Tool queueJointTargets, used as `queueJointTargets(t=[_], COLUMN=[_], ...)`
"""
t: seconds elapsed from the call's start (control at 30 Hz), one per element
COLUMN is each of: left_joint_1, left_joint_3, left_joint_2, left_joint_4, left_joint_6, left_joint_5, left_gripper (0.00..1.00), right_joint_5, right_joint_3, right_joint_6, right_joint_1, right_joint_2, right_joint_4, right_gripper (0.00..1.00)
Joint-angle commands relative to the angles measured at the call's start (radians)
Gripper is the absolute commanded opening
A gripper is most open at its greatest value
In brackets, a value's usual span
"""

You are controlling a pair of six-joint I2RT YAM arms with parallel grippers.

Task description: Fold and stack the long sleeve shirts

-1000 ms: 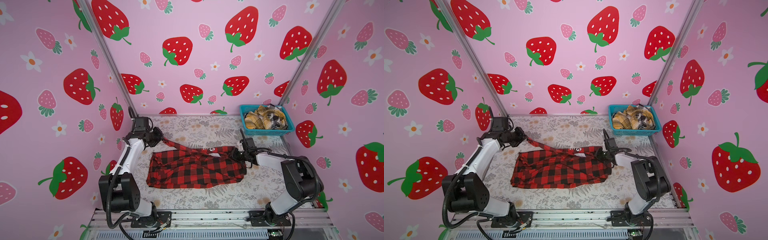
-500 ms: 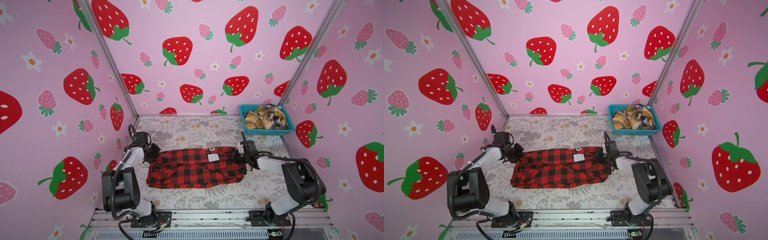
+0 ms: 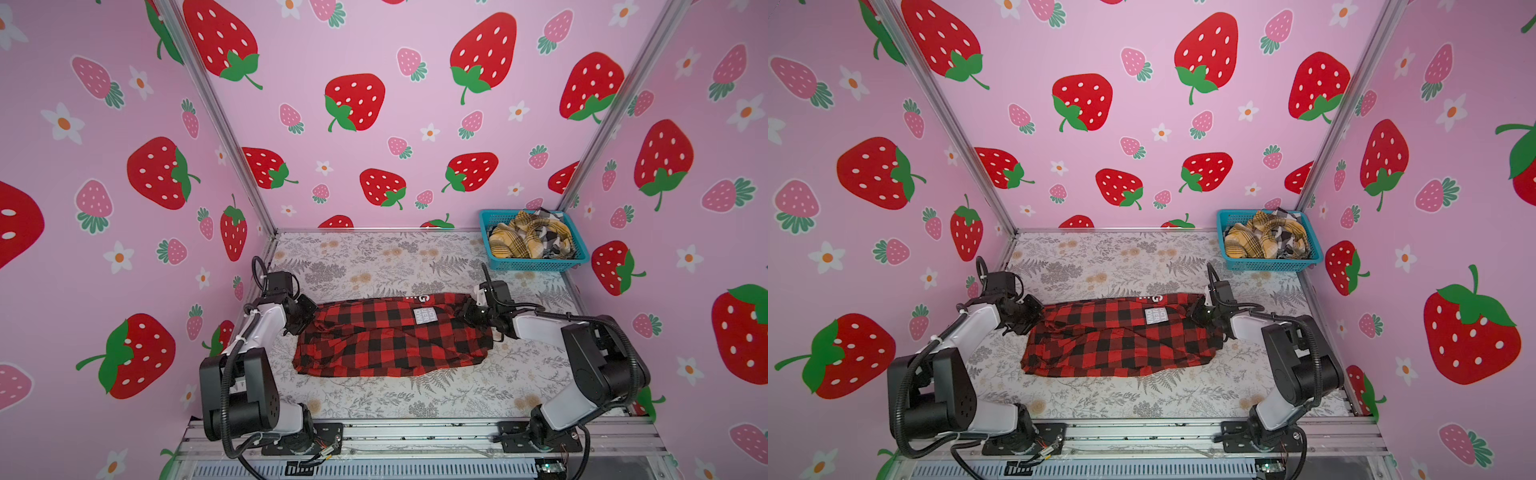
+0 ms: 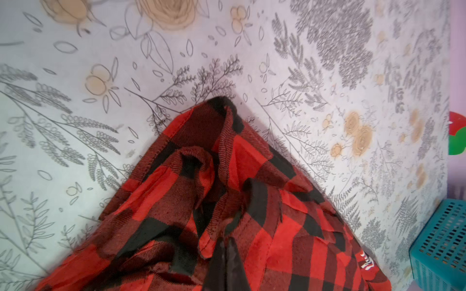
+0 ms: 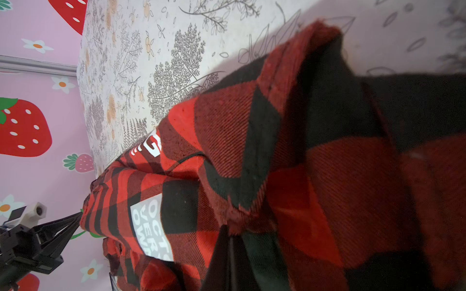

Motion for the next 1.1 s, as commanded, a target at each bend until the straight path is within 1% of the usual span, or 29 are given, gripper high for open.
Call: queueJointTargets(t=[0.0,0.07,0.1,0.13,0.17,0.23,0.27,0.3,0.33,0.37,0.43,0.5,0.57,0.6,0.63,0.67,0.7,0.77,0.8,0.83,0.93,0.97,1.07], left_joint_1=[0.011,0.010,0.010,0.011,0.009,0.010,0.009,0.009,0.010,0.009,-0.001,-0.019,-0.056,-0.076,-0.099,-0.113,-0.126,-0.134,-0.135,-0.135,-0.134,-0.135,-0.132], left_joint_3=[-0.013,-0.050,-0.068,-0.082,-0.086,-0.074,-0.059,-0.040,-0.014,0.016,0.077,0.137,0.193,0.215,0.238,0.254,0.266,0.289,0.293,0.290,0.259,0.252,0.241], left_joint_2=[0.011,-0.003,-0.011,-0.013,-0.011,-0.003,-0.003,-0.006,-0.015,-0.026,-0.054,-0.067,-0.047,-0.028,0.003,0.039,0.071,0.149,0.178,0.198,0.226,0.234,0.275], left_joint_4=[-0.049,-0.040,-0.033,-0.031,-0.038,-0.075,-0.099,-0.117,-0.142,-0.169,-0.207,-0.227,-0.228,-0.225,-0.220,-0.210,-0.204,-0.206,-0.203,-0.192,-0.144,-0.134,-0.129], left_joint_6=[0.019,-0.003,-0.013,-0.021,-0.024,-0.025,-0.020,-0.012,-0.002,0.005,0.015,0.020,0.038,0.047,0.057,0.067,0.074,0.073,0.068,0.061,0.042,0.040,0.054], left_joint_5=[-0.072,-0.073,-0.106,-0.111,-0.117,-0.122,-0.121,-0.117,-0.111,-0.109,-0.119,-0.122,-0.111,-0.103,-0.088,-0.058,-0.032,0.001,0.021,0.037,0.050,0.047,0.030], left_gripper=[0.00,0.00,0.00,0.00,0.06,0.36,0.44,0.48,0.52,0.54,0.54,0.51,0.47,0.45,0.41,0.36,0.32,0.20,0.16,0.12,0.07,0.01,0.00], right_joint_5=[0.008,0.016,0.019,0.026,0.033,0.047,0.067,0.087,0.119,0.153,0.229,0.302,0.363,0.377,0.385,0.386,0.387,0.393,0.398,0.405,0.400,0.392,0.360], right_joint_3=[0.016,0.022,0.027,0.032,0.036,0.054,0.065,0.075,0.088,0.108,0.146,0.174,0.178,0.171,0.159,0.147,0.134,0.106,0.096,0.086,0.058,0.053,0.040], right_joint_6=[0.004,0.004,0.002,-0.002,-0.008,-0.036,-0.058,-0.077,-0.105,-0.136,-0.189,-0.225,-0.240,-0.239,-0.230,-0.214,-0.193,-0.140,-0.116,-0.093,-0.049,-0.044,-0.035], right_joint_1=[0.013,0.022,0.025,0.027,0.027,0.027,0.030,0.034,0.041,0.050,0.076,0.110,0.165,0.197,0.240,0.287,0.331,0.422,0.450,0.474,0.500,0.502,0.503], right_joint_2=[0.015,0.018,0.018,0.018,0.013,-0.011,-0.038,-0.065,-0.097,-0.135,-0.192,-0.236,-0.280,-0.297,-0.316,-0.328,-0.338,-0.345,-0.346,-0.350,-0.372,-0.379,-0.377], right_joint_4=[-0.002,-0.005,-0.012,-0.027,-0.046,-0.109,-0.159,-0.205,-0.261,-0.329,-0.459,-0.588,-0.691,-0.723,-0.749,-0.770,-0.781,-0.798,-0.807,-0.816,-0.793,-0.785,-0.772], right_gripper=[0.00,0.00,0.00,0.00,0.12,0.37,0.46,0.50,0.58,0.65,0.70,0.68,0.60,0.53,0.42,0.35,0.30,0.23,0.20,0.18,0.18,0.19,0.25])
